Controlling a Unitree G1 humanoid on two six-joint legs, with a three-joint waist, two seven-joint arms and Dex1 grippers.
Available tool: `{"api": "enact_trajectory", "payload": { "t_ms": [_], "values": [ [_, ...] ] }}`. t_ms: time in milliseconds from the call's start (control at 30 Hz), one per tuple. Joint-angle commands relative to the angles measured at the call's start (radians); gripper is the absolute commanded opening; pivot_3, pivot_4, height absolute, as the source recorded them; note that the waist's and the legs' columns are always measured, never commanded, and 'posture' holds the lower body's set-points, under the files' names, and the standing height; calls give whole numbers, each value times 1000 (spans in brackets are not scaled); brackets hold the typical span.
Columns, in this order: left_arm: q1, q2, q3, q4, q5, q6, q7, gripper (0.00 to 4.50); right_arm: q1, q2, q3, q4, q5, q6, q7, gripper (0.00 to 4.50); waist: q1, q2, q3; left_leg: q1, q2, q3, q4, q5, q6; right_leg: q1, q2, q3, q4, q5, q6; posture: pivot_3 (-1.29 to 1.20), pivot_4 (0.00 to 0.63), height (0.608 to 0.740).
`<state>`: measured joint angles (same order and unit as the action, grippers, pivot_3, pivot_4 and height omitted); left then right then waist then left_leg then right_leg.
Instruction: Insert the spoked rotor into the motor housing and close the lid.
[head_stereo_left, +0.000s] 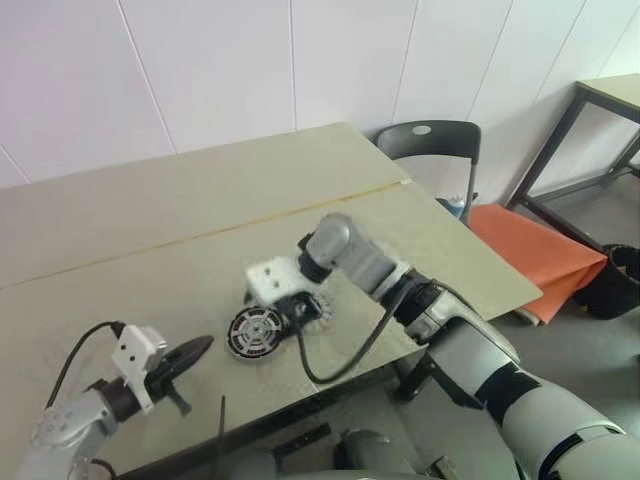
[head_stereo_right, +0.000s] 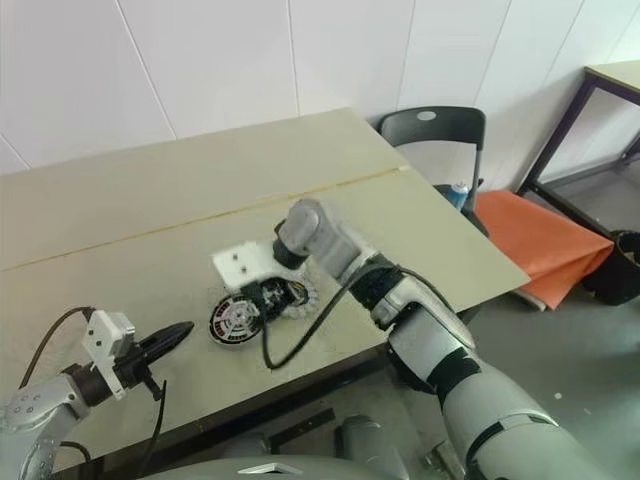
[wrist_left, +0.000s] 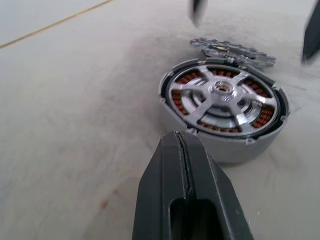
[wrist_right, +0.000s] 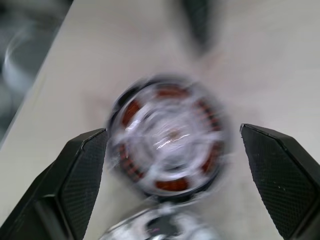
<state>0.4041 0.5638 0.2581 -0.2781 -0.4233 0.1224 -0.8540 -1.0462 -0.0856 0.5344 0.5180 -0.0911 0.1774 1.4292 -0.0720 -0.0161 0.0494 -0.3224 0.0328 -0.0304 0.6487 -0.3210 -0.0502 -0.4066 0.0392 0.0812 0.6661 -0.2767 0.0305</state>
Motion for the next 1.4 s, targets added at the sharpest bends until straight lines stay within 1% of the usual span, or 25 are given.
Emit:
{"api": "enact_trajectory", "payload": {
  "t_ms": [33,100,133,200,267,300,333,400,467,533,633,700,800,933,1033,1100,1200,1300,1400],
  "values": [
    [-38,11,-9,-12,1,-11,-7,0,-27,-5,-140,-35,106,228,-58,4474,1,0,0,0,0,0,0,0,0,0,0,0,0,0,1,0,0,740],
    [-68,5,-18,-13,-10,-12,-10,0,-2,-35,-202,-90,164,433,-85,4474,3,0,0,-1,0,0,0,0,0,0,0,0,0,1,1,0,0,740],
    [-77,3,-19,-14,-14,-11,-11,0,8,-47,-215,-115,183,502,-93,4474,4,0,0,-2,0,-1,0,0,0,-1,-1,-1,-1,1,2,0,0,740],
    [-101,8,-25,-14,-17,-10,-23,0,72,-115,-239,-221,246,707,-87,4474,5,-1,-1,-3,-1,-1,1,0,0,-1,-3,-1,-1,1,2,0,0,740],
    [-123,16,-30,-18,-24,-7,-39,0,118,-150,-314,-286,328,969,-134,4474,3,-2,-1,-4,-1,0,1,0,0,-1,-3,-1,-2,1,3,0,0,740],
    [-128,18,-31,-21,-27,-5,-43,0,130,-157,-338,-307,355,1046,-161,4474,1,-1,-1,-5,-2,0,1,0,0,-2,-3,-1,-2,1,3,0,0,740],
    [-137,22,-31,-32,-36,2,-48,0,141,-153,-393,-305,372,1145,-208,4474,-1,-1,-1,-7,-2,0,1,0,0,-3,-3,0,-2,1,3,0,0,740],
    [-156,31,-33,-58,-55,23,-57,0,135,-126,-544,-264,400,1351,-290,4474,-3,-1,-1,-9,-2,0,1,0,0,-6,-2,0,-1,1,3,0,0,740],
    [-167,40,-34,-81,-80,48,-66,0,124,-124,-651,-171,464,1432,-363,4474,-2,0,-1,-14,-1,-1,2,0,0,-11,2,0,1,2,3,0,0,740],
    [-165,52,-35,-99,-92,68,-74,0,127,-159,-664,-91,580,1437,-419,4474,-2,0,-1,-15,-1,-2,2,0,0,-13,3,-1,2,2,3,0,0,740],
    [-157,71,-27,-122,-106,95,-81,0,140,-260,-563,8,852,1437,-487,4474,-7,1,0,-16,-1,0,2,0,0,-14,3,0,1,2,3,0,0,740],
    [-153,87,-16,-144,-118,115,-80,0,175,-332,-462,42,1058,1437,-562,4474,-11,1,0,-17,-1,1,1,0,0,-14,2,0,-1,2,3,0,0,740],
    [-141,99,-6,-161,-123,128,-76,0,240,-414,-342,50,1329,1437,-719,4474,-13,0,-1,-18,-1,1,2,-1,1,-13,3,0,-2,2,3,0,0,740],
    [-122,101,-3,-162,-116,131,-68,0,301,-476,-248,45,1621,1437,-963,4474,-27,1,0,-18,-1,1,2,-1,2,-13,3,1,-2,-1,7,0,0,740],
    [-114,98,-7,-159,-111,127,-65,0,336,-469,-267,52,1726,1437,-1173,4474,-33,1,0,-18,-1,1,2,-1,2,-9,4,1,-1,-1,7,0,0,740],
    [-113,98,-11,-156,-108,126,-62,0,349,-433,-327,78,1765,1423,-1334,4474,-34,1,0,-16,0,1,2,-1,2,-7,5,1,-1,-1,7,0,0,740],
    [-111,97,-13,-157,-109,126,-57,0,383,-385,-398,60,1864,1334,-1585,4474,-34,1,-1,-16,0,0,2,-1,2,-6,5,1,-1,-1,7,0,0,740],
    [-111,97,-15,-156,-110,127,-54,0,415,-343,-427,1,2007,1223,-1819,4474,-42,0,-1,-15,0,0,2,-1,2,-4,5,1,-1,-1,7,0,0,740],
    [-111,97,-16,-154,-110,128,-53,0,440,-291,-467,-60,2063,1155,-1975,4474,-56,1,-1,-14,1,0,3,-1,2,-3,5,1,-1,-1,7,0,0,740]
  ]
}}
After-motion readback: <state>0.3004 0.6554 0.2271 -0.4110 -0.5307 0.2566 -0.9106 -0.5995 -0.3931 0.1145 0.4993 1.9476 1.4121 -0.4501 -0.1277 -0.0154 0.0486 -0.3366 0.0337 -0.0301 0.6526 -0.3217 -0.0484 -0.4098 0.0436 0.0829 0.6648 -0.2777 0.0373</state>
